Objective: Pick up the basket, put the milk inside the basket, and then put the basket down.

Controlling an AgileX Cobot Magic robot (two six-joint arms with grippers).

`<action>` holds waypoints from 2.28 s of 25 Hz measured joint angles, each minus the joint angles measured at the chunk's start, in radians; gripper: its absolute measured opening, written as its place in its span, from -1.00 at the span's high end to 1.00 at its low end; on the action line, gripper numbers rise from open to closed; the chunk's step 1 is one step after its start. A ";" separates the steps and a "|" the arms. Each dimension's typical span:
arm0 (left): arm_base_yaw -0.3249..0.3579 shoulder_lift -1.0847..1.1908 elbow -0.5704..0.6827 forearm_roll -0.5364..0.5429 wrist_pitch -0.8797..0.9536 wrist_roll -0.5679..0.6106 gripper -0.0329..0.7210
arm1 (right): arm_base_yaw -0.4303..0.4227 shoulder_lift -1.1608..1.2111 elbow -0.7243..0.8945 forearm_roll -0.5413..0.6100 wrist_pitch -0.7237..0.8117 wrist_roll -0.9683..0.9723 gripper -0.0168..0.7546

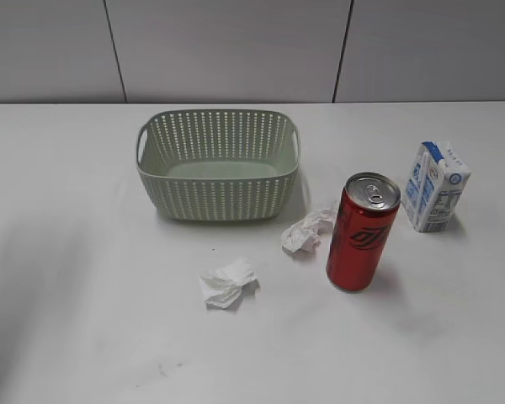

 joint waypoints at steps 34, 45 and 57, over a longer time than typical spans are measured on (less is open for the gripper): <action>-0.328 0.893 -0.736 0.105 0.382 -0.160 -0.65 | 0.000 0.000 0.000 0.000 0.000 0.000 -0.58; -0.328 0.928 -0.736 0.105 0.315 -0.212 -0.34 | 0.000 0.000 0.000 0.000 0.000 0.000 -0.58; -0.328 0.928 -0.736 0.013 0.326 -0.220 0.79 | 0.000 0.000 0.000 0.000 0.000 0.000 -0.58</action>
